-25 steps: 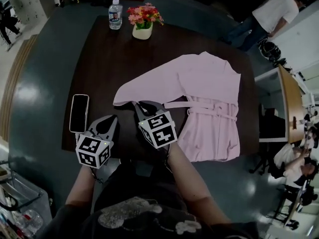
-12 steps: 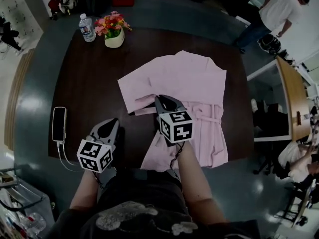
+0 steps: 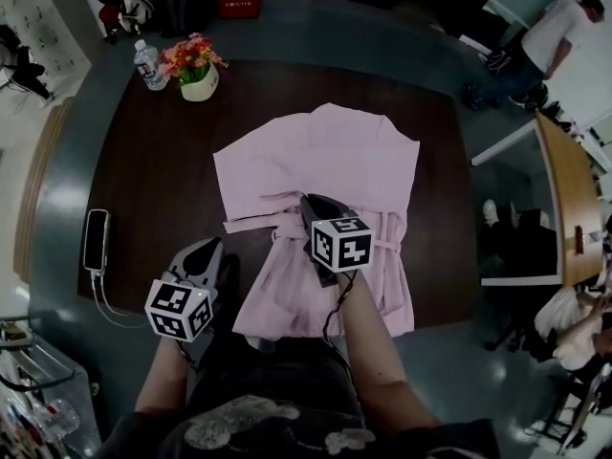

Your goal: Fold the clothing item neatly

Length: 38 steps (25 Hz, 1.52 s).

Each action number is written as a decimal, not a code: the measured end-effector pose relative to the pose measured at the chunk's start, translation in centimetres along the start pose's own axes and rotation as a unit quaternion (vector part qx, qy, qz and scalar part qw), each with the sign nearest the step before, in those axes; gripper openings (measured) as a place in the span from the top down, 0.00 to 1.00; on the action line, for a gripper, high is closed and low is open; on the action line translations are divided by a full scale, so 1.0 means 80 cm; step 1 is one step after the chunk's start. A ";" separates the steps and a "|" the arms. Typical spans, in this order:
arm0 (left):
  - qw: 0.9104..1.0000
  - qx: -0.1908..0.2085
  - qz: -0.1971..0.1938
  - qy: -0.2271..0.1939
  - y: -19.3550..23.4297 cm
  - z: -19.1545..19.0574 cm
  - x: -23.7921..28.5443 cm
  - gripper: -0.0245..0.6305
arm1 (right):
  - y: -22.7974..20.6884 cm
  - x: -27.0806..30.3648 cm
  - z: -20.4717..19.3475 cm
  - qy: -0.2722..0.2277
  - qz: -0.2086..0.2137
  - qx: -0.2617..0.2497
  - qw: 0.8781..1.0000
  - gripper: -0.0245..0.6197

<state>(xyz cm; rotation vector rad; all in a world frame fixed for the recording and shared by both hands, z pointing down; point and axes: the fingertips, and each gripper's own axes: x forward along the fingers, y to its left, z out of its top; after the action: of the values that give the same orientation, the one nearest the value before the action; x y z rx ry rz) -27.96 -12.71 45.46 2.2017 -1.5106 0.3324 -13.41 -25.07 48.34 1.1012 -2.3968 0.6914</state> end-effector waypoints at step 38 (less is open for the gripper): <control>0.996 0.051 -0.067 -0.004 -0.144 0.063 0.173 0.95 | -0.269 -0.150 0.060 -0.119 -0.090 0.079 0.986 0.94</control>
<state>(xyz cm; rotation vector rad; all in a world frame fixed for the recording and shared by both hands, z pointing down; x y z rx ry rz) -12.38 -23.07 44.53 2.3727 -1.3702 0.3661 9.88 -33.11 43.62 1.5235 -2.4272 0.7342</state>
